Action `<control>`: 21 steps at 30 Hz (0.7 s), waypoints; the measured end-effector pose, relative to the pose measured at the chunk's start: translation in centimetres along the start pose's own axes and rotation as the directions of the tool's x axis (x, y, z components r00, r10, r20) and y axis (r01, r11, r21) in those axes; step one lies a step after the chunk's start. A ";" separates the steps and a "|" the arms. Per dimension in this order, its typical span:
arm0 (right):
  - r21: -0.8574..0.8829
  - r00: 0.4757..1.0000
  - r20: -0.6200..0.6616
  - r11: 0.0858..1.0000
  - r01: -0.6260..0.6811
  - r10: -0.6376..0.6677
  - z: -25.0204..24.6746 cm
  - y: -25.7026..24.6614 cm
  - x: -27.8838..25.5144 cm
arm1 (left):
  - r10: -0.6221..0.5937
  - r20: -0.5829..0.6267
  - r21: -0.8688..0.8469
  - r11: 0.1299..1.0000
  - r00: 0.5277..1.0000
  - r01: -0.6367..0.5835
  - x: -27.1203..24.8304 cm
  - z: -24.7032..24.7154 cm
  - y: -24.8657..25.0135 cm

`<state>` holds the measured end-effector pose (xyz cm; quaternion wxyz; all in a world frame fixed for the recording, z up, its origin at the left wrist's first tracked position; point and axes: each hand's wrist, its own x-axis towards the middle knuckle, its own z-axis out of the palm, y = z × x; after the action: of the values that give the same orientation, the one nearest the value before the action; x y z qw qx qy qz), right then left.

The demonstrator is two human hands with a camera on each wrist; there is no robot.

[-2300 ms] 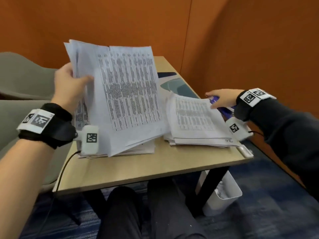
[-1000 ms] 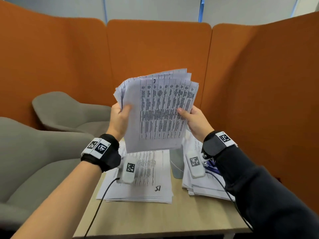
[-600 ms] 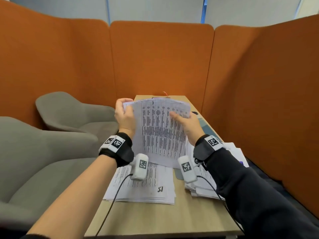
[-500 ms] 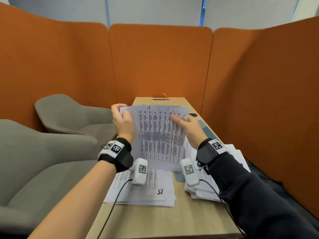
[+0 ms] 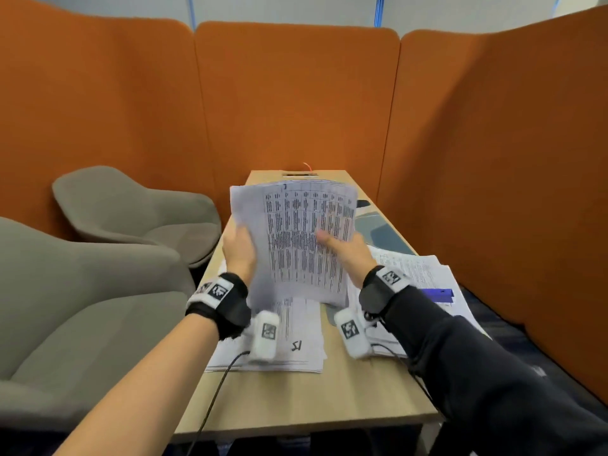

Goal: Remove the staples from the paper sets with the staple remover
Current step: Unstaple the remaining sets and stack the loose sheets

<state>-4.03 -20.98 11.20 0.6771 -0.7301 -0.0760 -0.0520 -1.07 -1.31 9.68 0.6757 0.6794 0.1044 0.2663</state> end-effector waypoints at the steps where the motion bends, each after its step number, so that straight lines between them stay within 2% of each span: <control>1: -0.056 0.998 0.007 0.996 -0.069 0.070 -0.1 1.7 -0.4 | -0.058 0.055 0.058 0.997 0.997 0.055 -0.5 -0.1 -1.6; 3: -0.101 0.995 0.010 0.990 -0.101 0.103 -0.4 3.3 -0.5 | -0.042 0.095 0.137 0.990 0.995 0.028 -1.3 -0.3 -3.1; 6: -0.183 0.998 0.042 0.982 -0.045 0.053 -2.1 1.3 -0.4 | 0.148 0.082 0.254 0.953 0.986 -0.164 -1.2 -0.1 -2.3; 8: -0.441 0.996 0.078 0.897 -0.013 0.052 -4.3 -0.4 -0.1 | 0.254 0.110 0.376 0.884 0.961 -0.277 -1.0 0.5 -0.7; 9: -0.610 0.991 0.102 0.792 -0.007 0.086 -5.8 -0.9 0.0 | 0.277 0.119 0.390 0.870 0.953 -0.301 -0.8 0.8 -0.3; 10: -0.774 0.985 0.112 0.633 0.001 0.134 -7.4 -1.1 0.1 | 0.278 0.117 0.383 0.873 0.953 -0.301 -0.6 1.0 0.1; 11: -0.903 0.969 0.093 0.428 -0.015 0.231 -9.0 -0.9 0.1 | 0.262 0.113 0.384 0.878 0.958 -0.285 -0.2 1.3 0.2; 12: -0.977 0.945 0.056 0.214 -0.015 0.321 -10.6 -0.6 -0.3 | 0.235 0.121 0.380 0.887 0.964 -0.264 0.0 1.7 -0.1; 13: -0.999 0.912 -0.001 0.043 -0.020 0.410 -11.9 0.1 -0.7 | 0.214 0.144 0.368 0.895 0.966 -0.252 0.2 2.2 -0.4; 14: -0.999 0.875 -0.042 -0.049 -0.021 0.483 -12.9 1.0 -1.3 | 0.177 0.166 0.347 0.910 0.970 -0.226 0.1 3.0 -0.9; 15: -0.996 0.851 -0.068 -0.081 -0.030 0.521 -13.8 2.2 -1.6 | 0.131 0.177 0.327 0.927 0.975 -0.184 0.0 3.9 -1.5; 16: -0.996 0.848 -0.079 -0.076 -0.046 0.524 -14.4 3.4 -1.9 | 0.068 0.175 0.311 0.943 0.982 -0.121 -0.3 5.0 -2.0; 19: -0.996 0.913 -0.081 0.012 -0.094 0.400 -15.3 5.6 -2.5 | -0.148 0.188 0.210 0.972 0.971 0.108 -1.8 8.4 -3.4; 21: -0.986 0.917 -0.091 0.092 -0.137 0.389 -16.0 5.5 -2.7 | -0.215 0.253 0.126 0.974 0.943 0.189 -3.0 10.4 -4.0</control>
<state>-5.22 -37.43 6.58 0.0238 -0.9932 0.0434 0.1052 2.49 -11.49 5.65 0.6723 0.7277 0.0954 0.0967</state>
